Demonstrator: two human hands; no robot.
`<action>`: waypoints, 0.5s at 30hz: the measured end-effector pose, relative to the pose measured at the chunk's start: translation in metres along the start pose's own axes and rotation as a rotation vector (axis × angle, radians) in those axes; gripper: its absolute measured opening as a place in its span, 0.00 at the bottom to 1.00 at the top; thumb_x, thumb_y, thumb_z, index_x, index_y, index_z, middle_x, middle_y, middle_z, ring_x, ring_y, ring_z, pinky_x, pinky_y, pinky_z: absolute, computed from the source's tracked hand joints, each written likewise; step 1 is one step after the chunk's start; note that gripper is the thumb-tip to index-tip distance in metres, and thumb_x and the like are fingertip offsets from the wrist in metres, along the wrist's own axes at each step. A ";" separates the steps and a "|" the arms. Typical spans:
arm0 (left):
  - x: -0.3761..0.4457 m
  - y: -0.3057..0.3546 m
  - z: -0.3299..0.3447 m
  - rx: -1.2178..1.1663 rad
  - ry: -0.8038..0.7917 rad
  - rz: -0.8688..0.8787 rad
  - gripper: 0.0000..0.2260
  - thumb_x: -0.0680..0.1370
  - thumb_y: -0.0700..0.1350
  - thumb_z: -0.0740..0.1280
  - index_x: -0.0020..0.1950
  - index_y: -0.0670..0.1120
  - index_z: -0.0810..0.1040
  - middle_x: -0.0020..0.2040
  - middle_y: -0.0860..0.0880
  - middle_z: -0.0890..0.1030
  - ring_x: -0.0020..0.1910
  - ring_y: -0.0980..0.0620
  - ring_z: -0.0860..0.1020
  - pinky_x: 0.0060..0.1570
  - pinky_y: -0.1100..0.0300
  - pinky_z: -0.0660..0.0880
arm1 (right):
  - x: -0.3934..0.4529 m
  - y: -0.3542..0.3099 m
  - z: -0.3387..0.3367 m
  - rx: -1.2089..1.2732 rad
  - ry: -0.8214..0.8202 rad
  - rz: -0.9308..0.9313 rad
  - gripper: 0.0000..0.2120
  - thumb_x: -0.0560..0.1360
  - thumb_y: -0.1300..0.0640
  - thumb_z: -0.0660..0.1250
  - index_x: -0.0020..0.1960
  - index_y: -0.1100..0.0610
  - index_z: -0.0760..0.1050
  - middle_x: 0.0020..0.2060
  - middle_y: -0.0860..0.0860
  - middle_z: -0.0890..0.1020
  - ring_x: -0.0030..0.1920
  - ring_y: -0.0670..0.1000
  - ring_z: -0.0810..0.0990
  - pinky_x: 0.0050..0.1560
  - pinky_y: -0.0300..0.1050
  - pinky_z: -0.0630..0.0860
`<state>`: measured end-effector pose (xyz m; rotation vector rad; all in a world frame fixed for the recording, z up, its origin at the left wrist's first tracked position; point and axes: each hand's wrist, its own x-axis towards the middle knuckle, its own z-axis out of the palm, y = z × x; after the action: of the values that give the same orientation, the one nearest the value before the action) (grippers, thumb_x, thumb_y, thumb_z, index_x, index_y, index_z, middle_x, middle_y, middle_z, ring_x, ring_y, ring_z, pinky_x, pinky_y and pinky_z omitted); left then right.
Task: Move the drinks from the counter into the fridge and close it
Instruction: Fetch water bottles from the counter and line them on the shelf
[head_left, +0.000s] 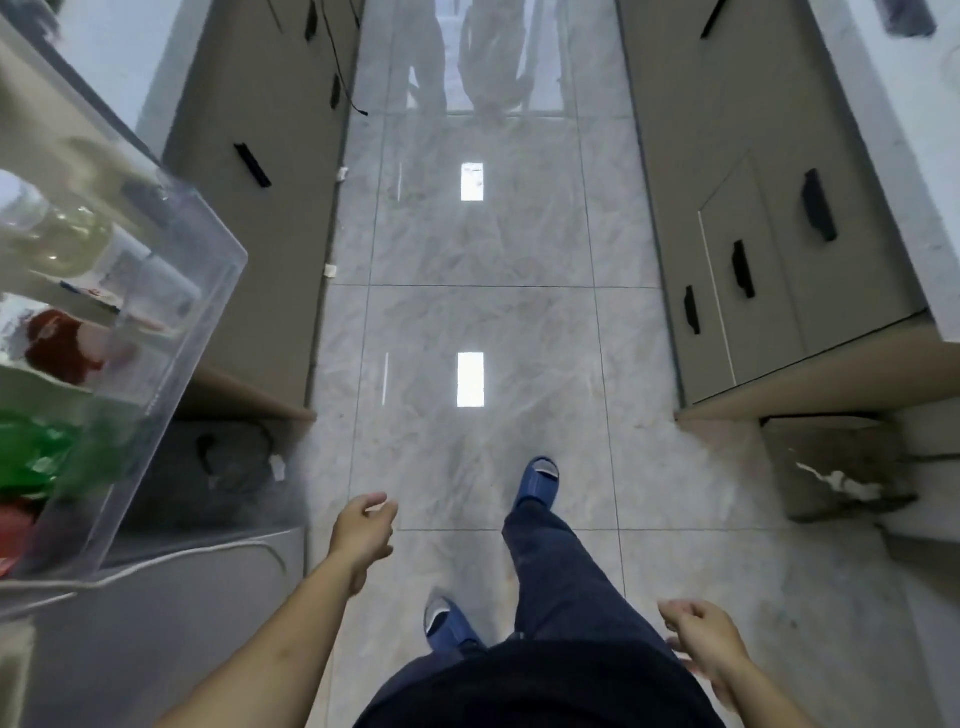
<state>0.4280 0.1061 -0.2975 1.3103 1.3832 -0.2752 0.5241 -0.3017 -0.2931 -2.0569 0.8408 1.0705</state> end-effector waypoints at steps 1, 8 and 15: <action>0.006 0.013 0.006 0.011 0.004 0.003 0.14 0.81 0.45 0.66 0.66 0.44 0.73 0.50 0.43 0.77 0.47 0.44 0.77 0.49 0.50 0.78 | 0.008 -0.011 -0.004 -0.004 -0.006 -0.002 0.07 0.77 0.59 0.68 0.42 0.59 0.74 0.37 0.56 0.74 0.41 0.49 0.67 0.34 0.44 0.74; 0.023 0.074 0.031 0.094 0.102 -0.057 0.13 0.81 0.45 0.65 0.64 0.43 0.75 0.51 0.42 0.79 0.49 0.42 0.78 0.51 0.48 0.78 | 0.064 -0.159 -0.044 -0.094 -0.077 -0.070 0.08 0.77 0.57 0.67 0.41 0.59 0.74 0.33 0.55 0.75 0.35 0.55 0.73 0.37 0.46 0.73; 0.043 0.128 0.055 0.032 0.175 -0.123 0.07 0.79 0.45 0.66 0.55 0.44 0.79 0.47 0.43 0.79 0.41 0.45 0.76 0.42 0.53 0.77 | 0.108 -0.348 -0.055 -0.123 -0.119 -0.294 0.06 0.78 0.56 0.68 0.45 0.58 0.75 0.36 0.55 0.76 0.36 0.53 0.74 0.39 0.47 0.76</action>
<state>0.5711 0.1309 -0.2860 1.3021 1.6167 -0.2718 0.8675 -0.1710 -0.2711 -2.1136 0.4056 1.0876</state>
